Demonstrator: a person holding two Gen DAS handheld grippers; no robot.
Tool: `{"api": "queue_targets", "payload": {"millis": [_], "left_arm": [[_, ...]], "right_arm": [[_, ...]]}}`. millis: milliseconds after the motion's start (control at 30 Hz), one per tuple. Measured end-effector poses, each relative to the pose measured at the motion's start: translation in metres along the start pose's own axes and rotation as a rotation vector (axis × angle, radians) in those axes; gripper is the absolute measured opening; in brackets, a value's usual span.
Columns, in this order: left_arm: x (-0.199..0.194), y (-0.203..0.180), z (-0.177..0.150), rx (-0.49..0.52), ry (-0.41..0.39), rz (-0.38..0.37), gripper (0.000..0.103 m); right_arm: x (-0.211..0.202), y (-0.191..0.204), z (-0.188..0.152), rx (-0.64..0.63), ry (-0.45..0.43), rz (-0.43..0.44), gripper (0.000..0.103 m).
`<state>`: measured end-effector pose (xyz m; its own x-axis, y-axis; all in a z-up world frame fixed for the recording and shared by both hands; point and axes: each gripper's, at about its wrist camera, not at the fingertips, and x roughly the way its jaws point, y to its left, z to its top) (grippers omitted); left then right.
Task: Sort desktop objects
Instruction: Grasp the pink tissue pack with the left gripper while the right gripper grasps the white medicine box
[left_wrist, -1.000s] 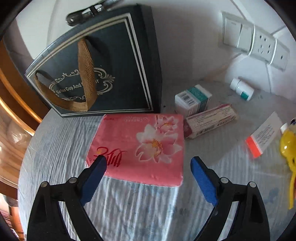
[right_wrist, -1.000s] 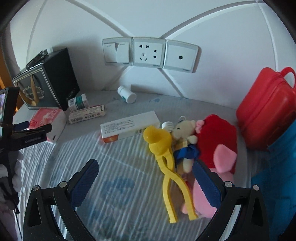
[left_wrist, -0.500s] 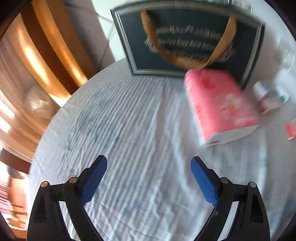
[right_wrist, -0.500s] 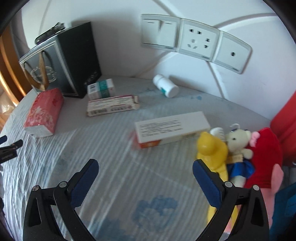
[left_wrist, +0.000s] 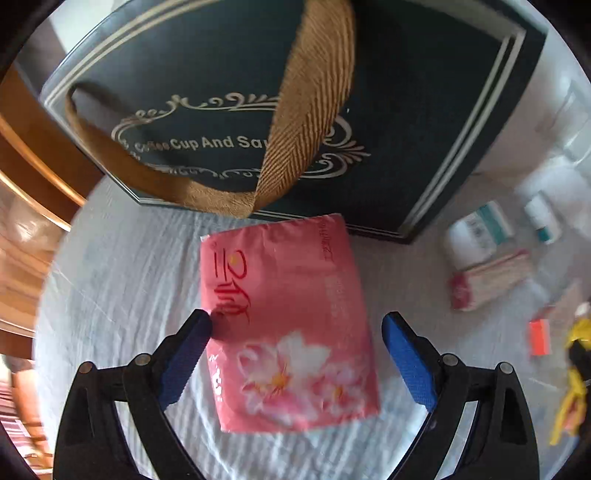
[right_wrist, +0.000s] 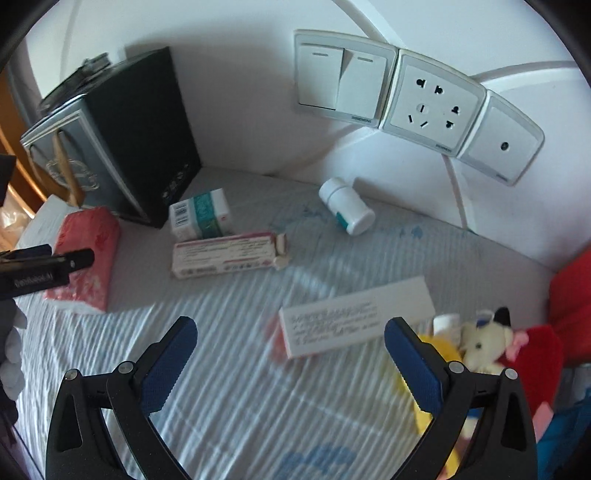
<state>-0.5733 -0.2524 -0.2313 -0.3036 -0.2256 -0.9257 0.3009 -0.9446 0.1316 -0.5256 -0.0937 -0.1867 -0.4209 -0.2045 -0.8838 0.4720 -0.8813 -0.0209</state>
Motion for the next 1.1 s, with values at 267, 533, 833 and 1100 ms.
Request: {"api": "queue_targets", "payload": {"millis": [267,533,833,1100], "left_arm": [[0.002,-0.003,-0.022,0.102,-0.069,0.057,0.094],[0.03,0.019,-0.007,0.011,0.023,-0.047,0.094],[0.032,0.027,-0.028,0.031,0.016,-0.151,0.091],[0.016,0.004,-0.04,0.062,-0.057,-0.215,0.09]], "right_arm": [[0.038,-0.042,0.009,0.194,0.114,0.003,0.067],[0.054,-0.049,0.018,0.335,0.168,-0.021,0.073],[0.057,-0.007,0.022,0.156,0.186,-0.145,0.047],[0.037,-0.031,0.0,0.328,0.203,-0.106,0.043]]}}
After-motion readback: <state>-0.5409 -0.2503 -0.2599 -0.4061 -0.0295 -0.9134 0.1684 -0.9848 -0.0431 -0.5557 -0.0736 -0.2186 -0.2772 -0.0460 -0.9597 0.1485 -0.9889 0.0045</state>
